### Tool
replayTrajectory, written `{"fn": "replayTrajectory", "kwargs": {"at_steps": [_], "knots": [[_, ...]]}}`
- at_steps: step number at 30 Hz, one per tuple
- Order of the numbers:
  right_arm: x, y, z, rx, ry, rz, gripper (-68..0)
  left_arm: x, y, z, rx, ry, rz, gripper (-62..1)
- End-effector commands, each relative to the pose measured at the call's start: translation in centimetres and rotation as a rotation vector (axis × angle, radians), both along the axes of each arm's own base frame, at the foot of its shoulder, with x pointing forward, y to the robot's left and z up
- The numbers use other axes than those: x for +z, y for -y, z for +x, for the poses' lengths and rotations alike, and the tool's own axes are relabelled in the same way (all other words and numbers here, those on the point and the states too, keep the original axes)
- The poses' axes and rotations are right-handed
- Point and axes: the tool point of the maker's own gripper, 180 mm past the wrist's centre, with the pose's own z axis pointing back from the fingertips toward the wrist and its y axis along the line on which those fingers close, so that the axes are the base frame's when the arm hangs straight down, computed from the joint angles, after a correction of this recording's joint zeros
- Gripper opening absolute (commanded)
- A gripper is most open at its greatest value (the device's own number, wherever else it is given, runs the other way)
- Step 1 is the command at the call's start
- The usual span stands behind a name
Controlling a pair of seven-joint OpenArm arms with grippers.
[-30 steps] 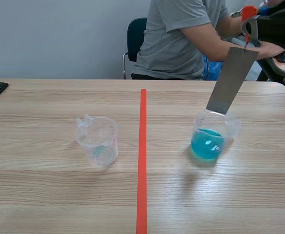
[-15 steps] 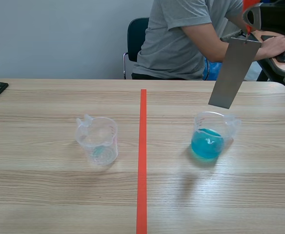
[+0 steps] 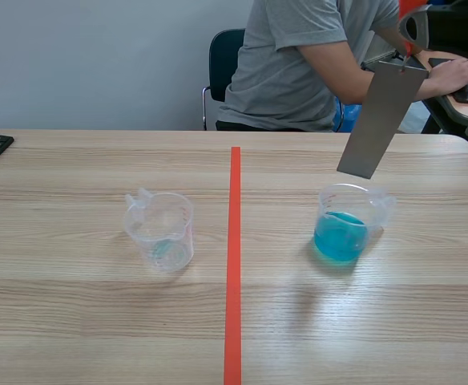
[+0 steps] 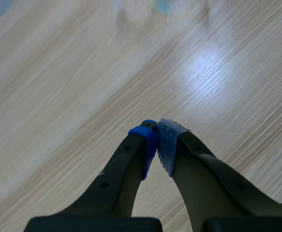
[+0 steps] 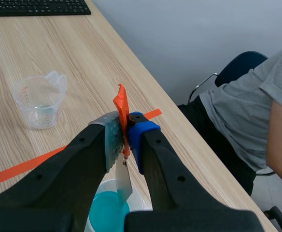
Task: Do the redox reaction experiment.
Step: 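Raise the plate and point at it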
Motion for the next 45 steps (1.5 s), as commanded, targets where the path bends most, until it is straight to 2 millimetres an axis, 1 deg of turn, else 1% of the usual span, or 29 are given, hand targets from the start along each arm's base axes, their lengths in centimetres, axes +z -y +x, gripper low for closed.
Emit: {"fn": "replayTrajectory", "kwargs": {"at_steps": [1, 7, 11, 13, 19, 22, 25, 28, 34, 40, 43, 45], "knots": [[1.6, 0.2, 0.1, 0.005, 0.043, 0.002, -66.9, 2.0, 1.6, 0.8, -0.064, 0.067, -0.043, -57.7], [1.6, 0.2, 0.1, 0.005, 0.042, 0.001, -66.9, 6.0, 4.8, 1.3, -0.205, 0.190, -0.160, -57.8], [1.5, 0.2, 0.1, 0.004, 0.041, -0.001, -66.9, 8.0, 7.6, 0.7, -0.296, 0.186, -0.270, -57.7], [1.5, 0.2, 0.1, 0.004, 0.041, -0.001, -66.9, 9.0, 8.8, 0.8, -0.333, 0.187, -0.311, -57.7], [1.5, 0.2, 0.1, 0.004, 0.041, -0.001, -66.9, 12.1, 11.2, 2.7, -0.356, 0.223, -0.372, -57.7], [1.5, 0.2, 0.1, 0.004, 0.040, -0.002, -66.9, 13.0, 12.6, 3.5, -0.378, 0.241, -0.369, -57.7], [1.5, 0.2, 0.1, 0.004, 0.040, -0.002, -66.9, 13.3, 13.9, 4.3, -0.377, 0.247, -0.376, -57.7], [1.5, 0.2, 0.1, 0.003, 0.040, -0.002, -66.9, 12.9, 15.4, 5.2, -0.364, 0.240, -0.378, -57.7], [1.4, 0.2, 0.1, 0.003, 0.038, -0.005, -66.9, 12.7, 19.1, 6.3, -0.368, 0.243, -0.384, -57.7], [1.4, 0.3, 0.1, 0.002, 0.036, -0.007, -66.9, 13.0, 22.6, 7.5, -0.373, 0.261, -0.390, -57.7], [1.4, 0.3, 0.1, 0.001, 0.036, -0.008, -66.9, 12.7, 24.1, 8.4, -0.363, 0.255, -0.398, -57.7], [1.4, 0.3, 0.1, 0.001, 0.036, -0.008, -66.9, 12.2, 25.0, 9.0, -0.361, 0.251, -0.388, -57.7]]}}
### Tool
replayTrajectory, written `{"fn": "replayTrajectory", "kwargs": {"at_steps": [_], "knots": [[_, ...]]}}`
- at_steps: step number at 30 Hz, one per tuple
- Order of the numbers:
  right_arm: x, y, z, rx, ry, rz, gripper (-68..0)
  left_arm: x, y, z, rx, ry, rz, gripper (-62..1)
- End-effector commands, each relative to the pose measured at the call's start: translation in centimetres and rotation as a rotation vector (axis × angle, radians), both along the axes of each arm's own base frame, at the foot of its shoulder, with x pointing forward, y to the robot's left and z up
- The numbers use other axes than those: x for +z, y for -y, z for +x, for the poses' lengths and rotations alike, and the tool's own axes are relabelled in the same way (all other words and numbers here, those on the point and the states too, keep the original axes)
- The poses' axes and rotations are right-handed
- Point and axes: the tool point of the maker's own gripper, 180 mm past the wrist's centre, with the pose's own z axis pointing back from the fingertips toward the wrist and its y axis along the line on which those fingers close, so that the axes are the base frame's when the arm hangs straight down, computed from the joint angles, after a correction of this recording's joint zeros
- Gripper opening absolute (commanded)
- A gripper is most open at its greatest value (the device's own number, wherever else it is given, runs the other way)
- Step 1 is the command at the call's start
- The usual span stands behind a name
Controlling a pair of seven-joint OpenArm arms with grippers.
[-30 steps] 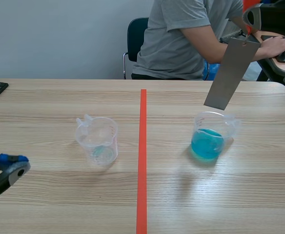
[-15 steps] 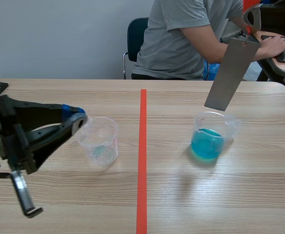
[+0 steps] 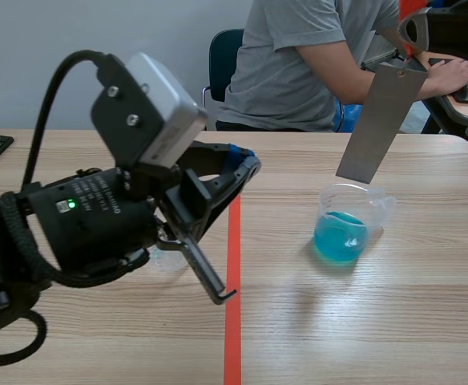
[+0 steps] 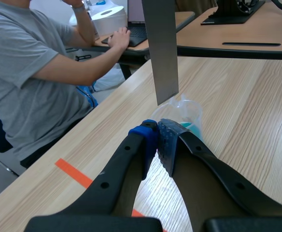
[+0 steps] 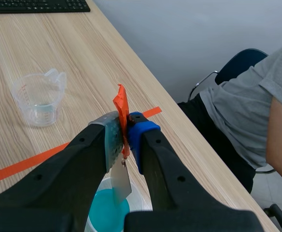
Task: Do the redox reaction experiment.
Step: 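Raise the plate and point at it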
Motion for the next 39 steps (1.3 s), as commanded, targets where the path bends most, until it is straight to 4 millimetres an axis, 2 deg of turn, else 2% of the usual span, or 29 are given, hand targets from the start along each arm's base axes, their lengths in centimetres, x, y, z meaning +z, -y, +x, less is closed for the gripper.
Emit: {"fn": "replayTrajectory", "kwargs": {"at_steps": [1, 11, 19, 25, 39], "knots": [[1.5, 0.2, 0.1, 0.005, 0.042, 0.001, -66.9, -0.2, 0.6, 0.6, 0.005, 0.006, 0.001, -57.7], [1.6, 0.2, 0.1, 0.005, 0.042, 0.001, -66.9, -3.5, 3.9, 4.3, 0.040, -0.028, 0.030, -57.7], [1.6, 0.2, 0.1, 0.005, 0.042, 0.001, -66.9, -3.7, 6.0, 6.6, 0.056, -0.027, 0.002, -57.7], [1.6, 0.2, 0.1, 0.005, 0.042, 0.001, -66.9, -3.3, 7.1, 7.4, 0.054, -0.022, -0.030, -57.7], [1.6, 0.2, 0.1, 0.005, 0.042, 0.002, -66.9, -3.1, 8.9, 7.4, 0.029, 0.014, -0.056, -57.7]]}}
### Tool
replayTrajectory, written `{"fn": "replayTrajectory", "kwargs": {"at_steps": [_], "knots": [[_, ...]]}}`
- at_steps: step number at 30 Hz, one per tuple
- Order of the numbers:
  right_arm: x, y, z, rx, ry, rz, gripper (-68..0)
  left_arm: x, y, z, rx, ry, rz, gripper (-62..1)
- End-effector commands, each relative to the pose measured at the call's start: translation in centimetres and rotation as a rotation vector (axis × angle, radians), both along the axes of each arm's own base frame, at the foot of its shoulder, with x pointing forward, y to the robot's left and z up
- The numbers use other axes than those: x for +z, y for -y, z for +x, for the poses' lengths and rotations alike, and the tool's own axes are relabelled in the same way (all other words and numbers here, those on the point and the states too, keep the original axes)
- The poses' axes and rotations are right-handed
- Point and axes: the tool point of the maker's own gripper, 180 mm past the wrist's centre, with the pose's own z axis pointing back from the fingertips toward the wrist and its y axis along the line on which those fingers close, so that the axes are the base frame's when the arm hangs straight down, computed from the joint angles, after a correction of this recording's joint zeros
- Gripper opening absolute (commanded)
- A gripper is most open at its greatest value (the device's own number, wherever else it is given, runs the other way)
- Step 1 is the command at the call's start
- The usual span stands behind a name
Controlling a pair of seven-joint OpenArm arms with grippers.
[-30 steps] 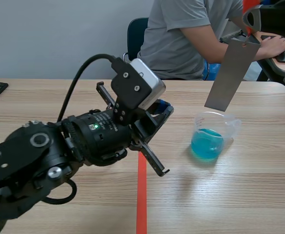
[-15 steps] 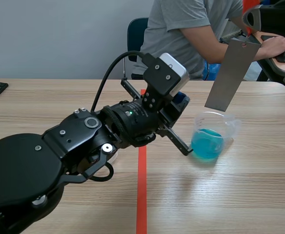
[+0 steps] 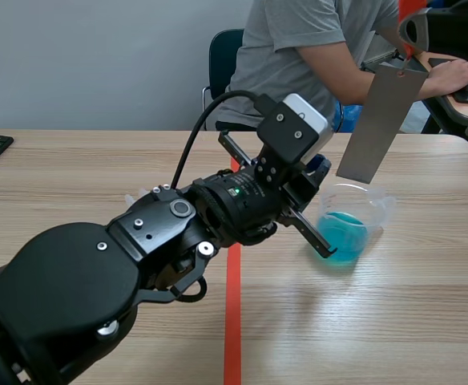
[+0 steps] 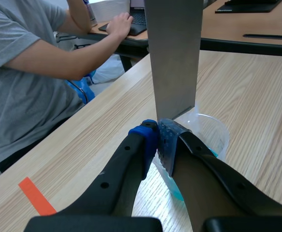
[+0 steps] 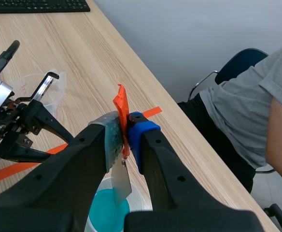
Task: Do the redox reaction experiment.
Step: 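Raise the plate and point at it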
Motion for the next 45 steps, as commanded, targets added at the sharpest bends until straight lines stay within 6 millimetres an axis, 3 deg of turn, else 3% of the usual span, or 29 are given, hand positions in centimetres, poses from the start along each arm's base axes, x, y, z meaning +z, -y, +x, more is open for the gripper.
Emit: {"fn": "replayTrajectory", "kwargs": {"at_steps": [1, 34, 45], "knots": [[1.6, 0.2, 0.1, 0.005, 0.042, 0.002, -66.9, 2.2, 0.6, 0.3, -0.011, 0.049, -0.048, -57.7], [1.6, 0.2, 0.1, 0.005, 0.042, 0.002, -66.9, 1.4, 0.3, 0.3, -0.005, 0.045, -0.010, -57.7], [1.6, 0.2, 0.1, 0.005, 0.042, 0.002, -66.9, 0.9, -3.1, -1.4, 0.007, 0.072, -0.007, -57.7]]}}
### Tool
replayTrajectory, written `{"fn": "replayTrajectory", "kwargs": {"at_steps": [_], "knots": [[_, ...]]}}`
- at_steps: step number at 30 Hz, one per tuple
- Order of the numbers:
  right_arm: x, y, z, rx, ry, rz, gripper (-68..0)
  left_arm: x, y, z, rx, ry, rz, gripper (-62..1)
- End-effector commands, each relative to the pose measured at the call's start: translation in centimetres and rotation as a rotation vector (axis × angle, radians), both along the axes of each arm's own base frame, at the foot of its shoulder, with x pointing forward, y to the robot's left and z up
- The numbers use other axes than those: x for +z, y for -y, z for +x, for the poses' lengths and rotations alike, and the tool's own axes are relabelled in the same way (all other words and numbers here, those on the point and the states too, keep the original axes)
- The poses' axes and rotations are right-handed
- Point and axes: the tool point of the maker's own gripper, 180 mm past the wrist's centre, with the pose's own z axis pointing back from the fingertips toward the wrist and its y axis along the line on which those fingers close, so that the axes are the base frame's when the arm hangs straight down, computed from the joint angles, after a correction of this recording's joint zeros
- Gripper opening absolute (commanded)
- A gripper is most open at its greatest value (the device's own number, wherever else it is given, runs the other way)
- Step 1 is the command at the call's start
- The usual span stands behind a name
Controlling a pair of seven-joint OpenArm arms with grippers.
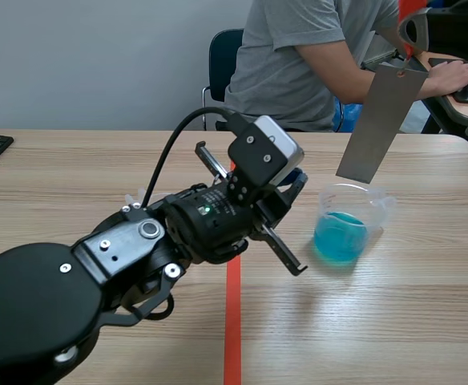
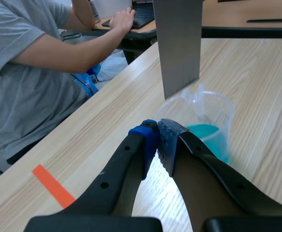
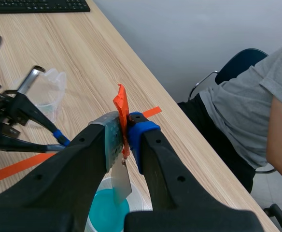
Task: Do the redox reaction experiment.
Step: 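Raise the plate and point at it, then lower the plate into the blue solution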
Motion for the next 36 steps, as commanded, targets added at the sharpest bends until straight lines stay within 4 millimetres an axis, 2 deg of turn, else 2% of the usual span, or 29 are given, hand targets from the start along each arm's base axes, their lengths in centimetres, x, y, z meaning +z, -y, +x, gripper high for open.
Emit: {"fn": "replayTrajectory", "kwargs": {"at_steps": [1, 10, 22, 30, 36], "knots": [[1.6, 0.2, 0.1, 0.005, 0.042, 0.002, -66.9, 2.4, -0.4, -0.2, 0.003, 0.052, -0.048, -57.7], [1.6, 0.2, 0.1, 0.005, 0.042, 0.002, -66.9, 4.5, -4.6, -4.0, -0.002, 0.113, -0.019, -57.7], [1.6, 0.2, 0.1, 0.005, 0.042, 0.002, -66.9, 4.4, -12.0, -8.6, 0.080, 0.132, 0.103, -57.7], [1.4, 0.2, 0.1, 0.003, 0.038, -0.004, -66.9, 1.9, -17.1, -10.6, 0.160, 0.035, 0.217, -57.7], [1.3, 0.3, 0.1, 0.002, 0.035, -0.007, -66.9, 0.1, -19.7, -12.5, 0.209, -0.056, 0.276, -57.7]]}}
